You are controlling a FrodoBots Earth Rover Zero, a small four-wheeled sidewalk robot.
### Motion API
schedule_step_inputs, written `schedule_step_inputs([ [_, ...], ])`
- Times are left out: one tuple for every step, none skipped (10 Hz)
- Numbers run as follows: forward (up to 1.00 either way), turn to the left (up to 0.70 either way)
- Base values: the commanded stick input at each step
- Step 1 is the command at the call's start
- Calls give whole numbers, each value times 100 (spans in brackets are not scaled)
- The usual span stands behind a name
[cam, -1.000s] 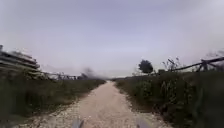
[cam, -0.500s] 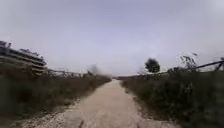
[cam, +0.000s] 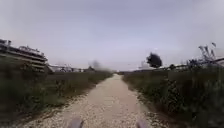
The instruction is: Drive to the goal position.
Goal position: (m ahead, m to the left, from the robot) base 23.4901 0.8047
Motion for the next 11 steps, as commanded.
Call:
schedule_step_inputs([
  [70, 0],
  [70, -7],
  [70, -21],
  [70, -35],
  [70, -15],
  [70, 0],
  [70, 0],
  [70, 0],
  [70, -17],
  [70, -35],
  [70, -26],
])
